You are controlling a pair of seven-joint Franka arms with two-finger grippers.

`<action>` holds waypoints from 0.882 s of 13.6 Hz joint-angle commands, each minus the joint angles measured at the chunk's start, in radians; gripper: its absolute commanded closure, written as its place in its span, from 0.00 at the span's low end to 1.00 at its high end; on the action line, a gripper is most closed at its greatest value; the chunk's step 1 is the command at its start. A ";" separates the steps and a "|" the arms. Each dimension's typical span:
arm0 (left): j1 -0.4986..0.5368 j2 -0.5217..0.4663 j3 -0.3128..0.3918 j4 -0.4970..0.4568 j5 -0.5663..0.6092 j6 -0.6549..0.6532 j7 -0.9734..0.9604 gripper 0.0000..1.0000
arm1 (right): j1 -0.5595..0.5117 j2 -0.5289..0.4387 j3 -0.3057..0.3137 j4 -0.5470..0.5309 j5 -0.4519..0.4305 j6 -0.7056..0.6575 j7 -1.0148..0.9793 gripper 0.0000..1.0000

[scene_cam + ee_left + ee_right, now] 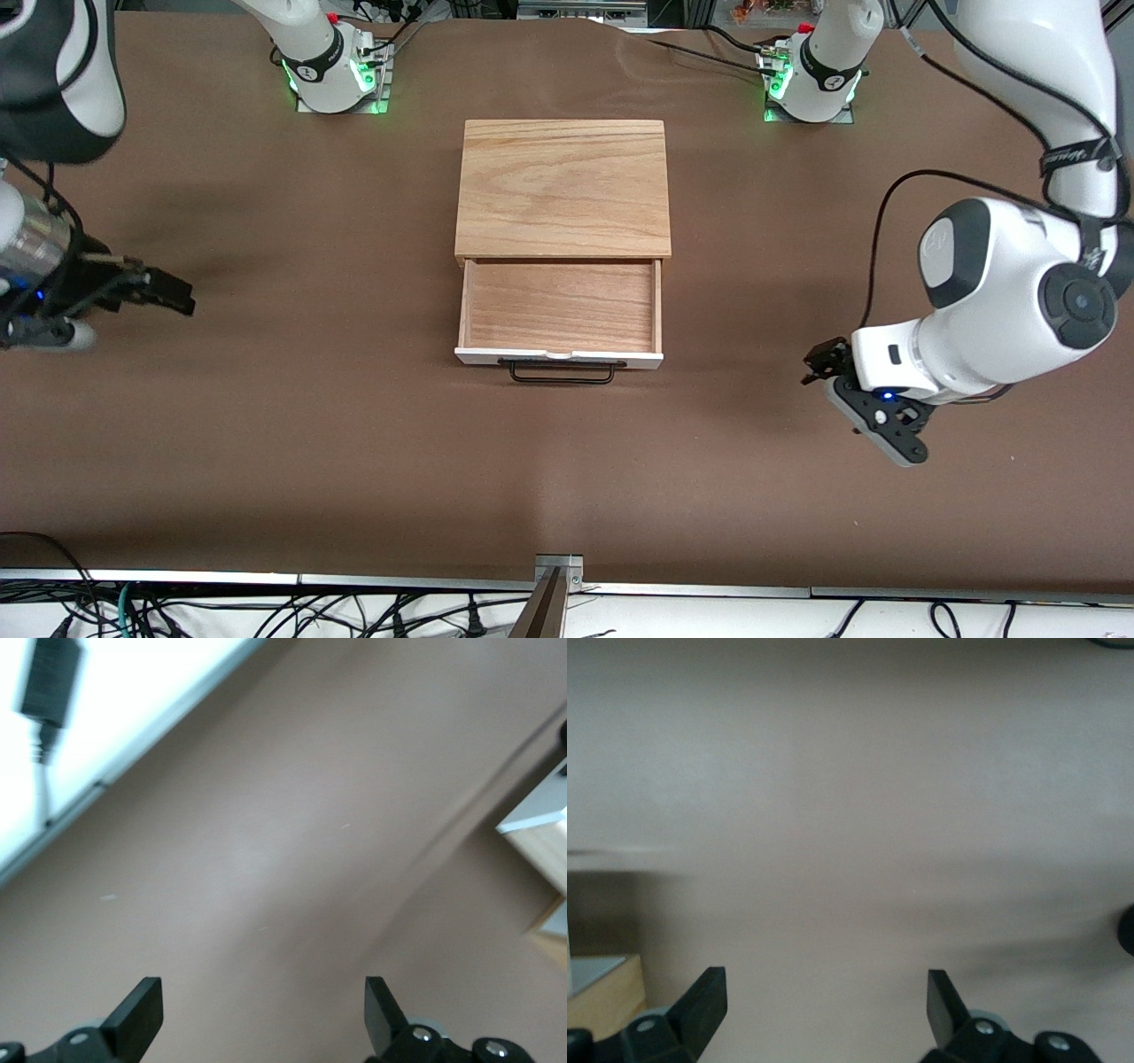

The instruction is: Pull top drawer with both arms simultaneously

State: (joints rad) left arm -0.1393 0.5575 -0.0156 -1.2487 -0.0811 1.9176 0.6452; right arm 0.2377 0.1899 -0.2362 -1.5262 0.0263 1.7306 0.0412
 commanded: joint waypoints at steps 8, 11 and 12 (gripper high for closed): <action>0.069 -0.212 0.049 -0.041 0.057 -0.235 -0.355 0.00 | 0.005 -0.211 0.014 -0.269 -0.056 0.124 0.008 0.00; 0.067 -0.290 0.016 -0.084 0.067 -0.301 -0.539 0.00 | 0.000 -0.214 0.006 -0.244 -0.052 0.116 0.008 0.00; 0.069 -0.298 0.000 -0.087 0.069 -0.320 -0.620 0.00 | 0.000 -0.214 -0.002 -0.241 -0.051 0.101 0.009 0.00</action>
State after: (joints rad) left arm -0.0678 0.3296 0.0162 -1.2682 -0.0428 1.6198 0.1554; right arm 0.2390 -0.0118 -0.2291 -1.7783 -0.0138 1.8488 0.0407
